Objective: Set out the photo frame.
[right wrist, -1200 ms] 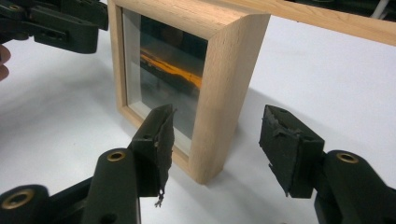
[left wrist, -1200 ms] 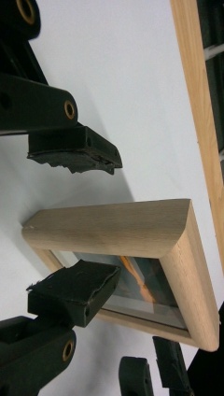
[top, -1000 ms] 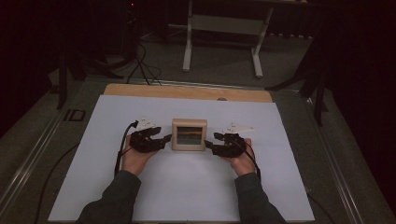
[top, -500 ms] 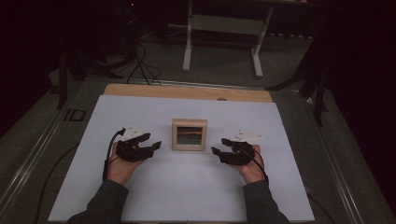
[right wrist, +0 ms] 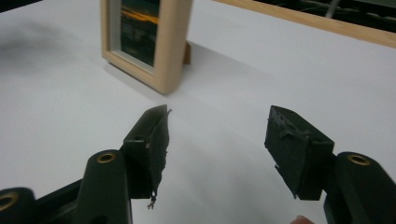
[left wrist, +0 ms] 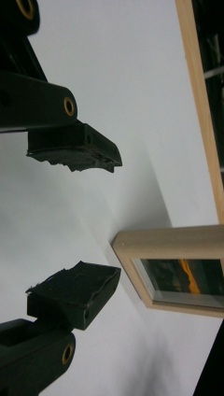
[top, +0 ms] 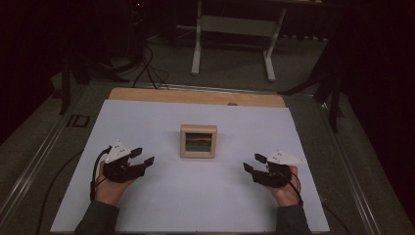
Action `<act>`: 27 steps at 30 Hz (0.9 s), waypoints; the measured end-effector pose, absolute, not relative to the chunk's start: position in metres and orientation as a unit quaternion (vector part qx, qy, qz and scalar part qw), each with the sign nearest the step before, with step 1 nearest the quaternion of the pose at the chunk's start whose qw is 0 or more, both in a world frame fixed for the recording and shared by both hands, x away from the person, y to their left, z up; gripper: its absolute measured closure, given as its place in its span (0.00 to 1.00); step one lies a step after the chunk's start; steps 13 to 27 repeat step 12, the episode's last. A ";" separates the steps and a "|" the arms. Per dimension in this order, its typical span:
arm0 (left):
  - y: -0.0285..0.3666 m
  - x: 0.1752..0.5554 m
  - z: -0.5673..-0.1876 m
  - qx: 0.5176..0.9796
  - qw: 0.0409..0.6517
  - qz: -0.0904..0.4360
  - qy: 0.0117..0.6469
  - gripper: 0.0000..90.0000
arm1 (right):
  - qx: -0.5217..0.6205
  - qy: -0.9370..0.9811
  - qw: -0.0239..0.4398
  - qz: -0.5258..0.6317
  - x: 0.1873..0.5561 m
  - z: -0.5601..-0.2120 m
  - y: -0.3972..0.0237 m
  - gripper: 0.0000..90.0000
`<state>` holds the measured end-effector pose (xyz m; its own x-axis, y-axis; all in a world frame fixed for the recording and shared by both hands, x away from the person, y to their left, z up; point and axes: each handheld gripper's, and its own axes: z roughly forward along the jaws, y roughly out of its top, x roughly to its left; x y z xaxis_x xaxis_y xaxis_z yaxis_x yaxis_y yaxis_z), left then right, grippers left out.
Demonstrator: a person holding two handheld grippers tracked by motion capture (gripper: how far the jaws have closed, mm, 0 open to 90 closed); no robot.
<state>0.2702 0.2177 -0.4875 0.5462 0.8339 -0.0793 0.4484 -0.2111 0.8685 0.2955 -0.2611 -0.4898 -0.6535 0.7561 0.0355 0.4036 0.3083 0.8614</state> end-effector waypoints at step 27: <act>0.246 0.253 -0.499 0.740 0.446 0.216 0.455 0.44 | 0.396 0.762 0.205 0.470 0.266 -0.495 -0.293 0.42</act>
